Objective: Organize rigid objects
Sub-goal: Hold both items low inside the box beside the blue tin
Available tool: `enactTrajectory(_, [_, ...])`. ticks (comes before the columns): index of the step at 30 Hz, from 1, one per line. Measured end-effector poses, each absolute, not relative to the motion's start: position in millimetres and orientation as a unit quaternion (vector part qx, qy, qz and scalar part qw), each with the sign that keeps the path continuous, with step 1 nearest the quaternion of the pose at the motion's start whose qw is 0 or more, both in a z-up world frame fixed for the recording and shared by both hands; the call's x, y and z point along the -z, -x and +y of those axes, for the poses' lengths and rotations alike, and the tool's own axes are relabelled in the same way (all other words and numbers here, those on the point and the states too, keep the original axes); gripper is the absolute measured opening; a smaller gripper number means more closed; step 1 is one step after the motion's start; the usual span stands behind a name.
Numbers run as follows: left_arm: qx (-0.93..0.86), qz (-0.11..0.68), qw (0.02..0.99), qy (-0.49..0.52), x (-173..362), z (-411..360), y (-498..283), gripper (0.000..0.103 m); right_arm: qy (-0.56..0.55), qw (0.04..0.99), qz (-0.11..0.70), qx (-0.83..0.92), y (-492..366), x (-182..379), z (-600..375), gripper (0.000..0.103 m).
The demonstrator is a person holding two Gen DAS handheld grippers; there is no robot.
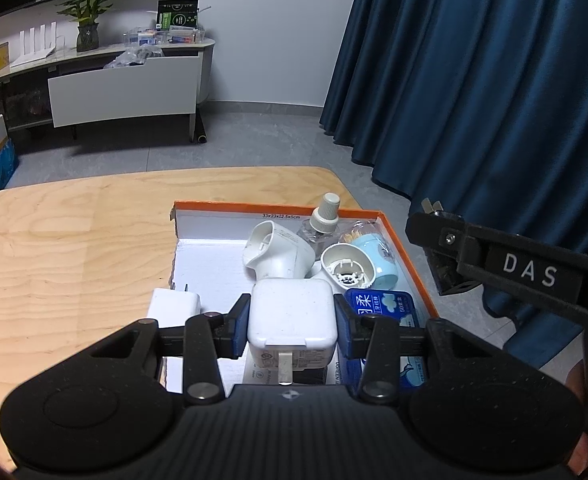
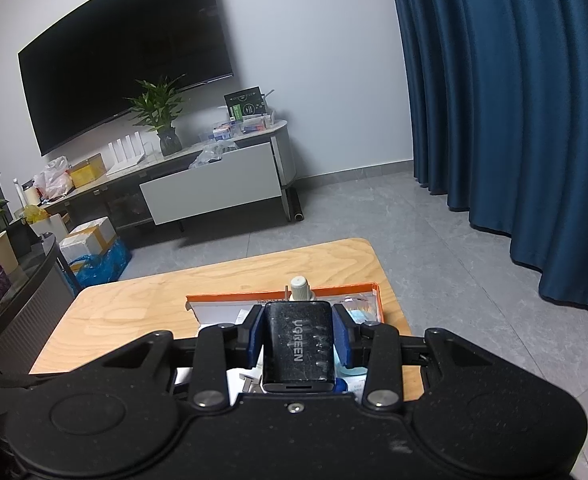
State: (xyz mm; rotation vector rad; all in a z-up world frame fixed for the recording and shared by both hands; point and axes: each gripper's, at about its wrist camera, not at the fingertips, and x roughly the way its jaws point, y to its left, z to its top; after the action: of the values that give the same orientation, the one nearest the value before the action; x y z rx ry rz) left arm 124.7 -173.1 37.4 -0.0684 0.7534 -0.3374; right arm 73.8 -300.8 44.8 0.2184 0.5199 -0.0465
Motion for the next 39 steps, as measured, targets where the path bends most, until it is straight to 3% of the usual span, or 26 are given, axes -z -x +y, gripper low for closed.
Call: enactTrajectory(39, [0.163, 0.371, 0.913, 0.034, -32.1, -177.0, -140.6, 0.042, -0.104, 0.957, 0.270, 0.010, -84.1, -48.0, -305.9, 0.044])
